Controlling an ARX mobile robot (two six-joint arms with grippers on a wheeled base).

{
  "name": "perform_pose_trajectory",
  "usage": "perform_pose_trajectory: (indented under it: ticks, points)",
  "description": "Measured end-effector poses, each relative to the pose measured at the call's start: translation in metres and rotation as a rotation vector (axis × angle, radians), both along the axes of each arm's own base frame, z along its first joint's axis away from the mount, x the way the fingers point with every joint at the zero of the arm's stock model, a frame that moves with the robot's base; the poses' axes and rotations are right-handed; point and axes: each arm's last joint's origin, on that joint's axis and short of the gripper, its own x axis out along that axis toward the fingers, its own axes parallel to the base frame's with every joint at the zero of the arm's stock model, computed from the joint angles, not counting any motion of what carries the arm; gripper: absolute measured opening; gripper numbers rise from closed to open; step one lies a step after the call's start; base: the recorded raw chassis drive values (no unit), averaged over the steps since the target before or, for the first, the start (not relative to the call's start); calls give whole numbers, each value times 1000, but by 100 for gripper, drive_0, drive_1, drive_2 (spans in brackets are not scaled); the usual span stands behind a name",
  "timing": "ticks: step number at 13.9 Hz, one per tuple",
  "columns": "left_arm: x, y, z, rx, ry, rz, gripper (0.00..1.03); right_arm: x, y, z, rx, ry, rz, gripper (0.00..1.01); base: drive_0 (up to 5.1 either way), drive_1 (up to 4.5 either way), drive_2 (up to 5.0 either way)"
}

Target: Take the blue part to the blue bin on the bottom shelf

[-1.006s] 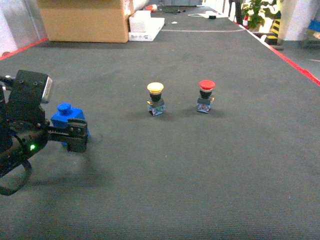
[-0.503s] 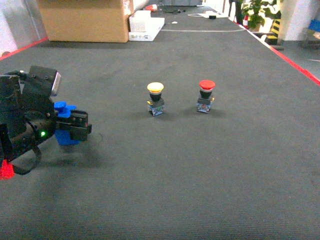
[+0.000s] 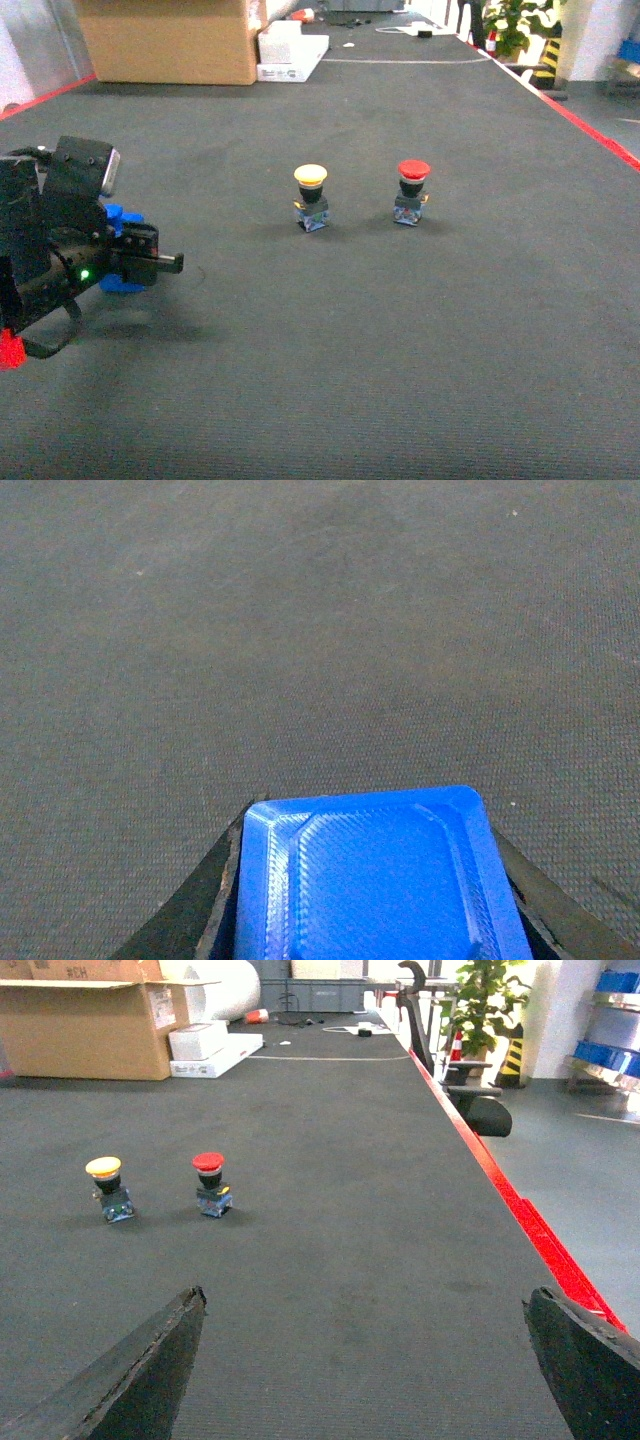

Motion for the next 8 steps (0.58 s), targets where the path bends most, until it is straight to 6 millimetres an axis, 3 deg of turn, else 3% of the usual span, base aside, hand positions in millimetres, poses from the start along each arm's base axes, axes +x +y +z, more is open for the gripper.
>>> perform_pose_trajectory:
  ticks: [2,8]
  points:
    - [-24,-1,2,-37,-23,24,45,0,0,0,0,0,0,98,0,0,0]
    - [-153,1,61,-123,-148,84,45,0,0,0,0,0,0,98,0,0,0]
